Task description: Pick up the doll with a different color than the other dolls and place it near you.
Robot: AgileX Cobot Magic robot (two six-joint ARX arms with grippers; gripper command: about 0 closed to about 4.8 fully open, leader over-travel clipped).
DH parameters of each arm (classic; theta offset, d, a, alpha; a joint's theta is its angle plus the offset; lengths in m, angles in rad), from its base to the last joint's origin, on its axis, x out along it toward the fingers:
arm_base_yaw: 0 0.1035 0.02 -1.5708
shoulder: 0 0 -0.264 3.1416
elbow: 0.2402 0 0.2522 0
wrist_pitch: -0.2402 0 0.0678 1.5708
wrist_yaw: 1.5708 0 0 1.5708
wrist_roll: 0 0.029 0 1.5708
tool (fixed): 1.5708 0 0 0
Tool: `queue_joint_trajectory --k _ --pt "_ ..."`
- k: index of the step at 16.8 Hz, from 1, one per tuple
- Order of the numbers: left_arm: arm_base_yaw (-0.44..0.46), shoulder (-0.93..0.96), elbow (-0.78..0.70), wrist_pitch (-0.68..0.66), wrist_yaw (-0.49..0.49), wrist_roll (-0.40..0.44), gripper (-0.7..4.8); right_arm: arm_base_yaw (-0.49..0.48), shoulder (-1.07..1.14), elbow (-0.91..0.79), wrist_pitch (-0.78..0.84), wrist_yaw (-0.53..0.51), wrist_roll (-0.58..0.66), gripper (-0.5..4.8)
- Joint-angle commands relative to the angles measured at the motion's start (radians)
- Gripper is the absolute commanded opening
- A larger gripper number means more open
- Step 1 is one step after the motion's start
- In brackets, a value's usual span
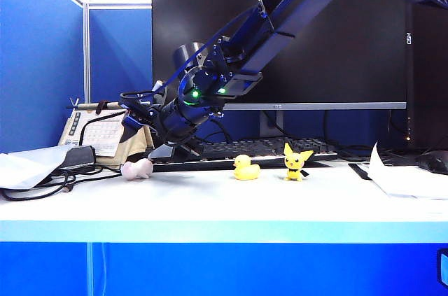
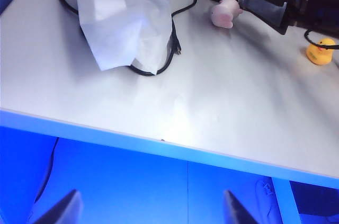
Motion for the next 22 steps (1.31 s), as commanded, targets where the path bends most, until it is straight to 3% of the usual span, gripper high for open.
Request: queue_joint_trajectory --k 1,8,11,14,16,20,22 --pt "0.000 0.001 0.002 0.013 0.003 0.001 3.50 0.002 0.047 0.002 0.001 0.011 0.014 3.37" --pt "0.000 0.001 0.002 0.013 0.003 0.001 3.50 0.005 0.071 0.002 -0.063 -0.012 0.005 3.63" --pt "0.000 0.001 0.002 0.013 0.003 0.001 3.50 0.006 0.071 0.002 -0.080 -0.013 0.005 2.21" --pt "0.000 0.001 0.002 0.013 0.003 0.001 3.50 0.005 0.071 0.002 -0.082 -0.013 0.005 1.92" --pt "0.000 0.001 0.002 0.013 0.003 0.001 3.50 0.005 0.071 0.002 -0.085 -0.013 0.004 1.38" --pt "0.000 0.001 0.002 0.013 0.003 0.001 3.50 0.005 0.071 0.002 -0.084 -0.013 -0.003 1.32" --pt "0.000 0.001 0.002 0.013 0.003 0.001 3.50 0.003 0.070 0.002 -0.079 -0.039 -0.003 1.05"
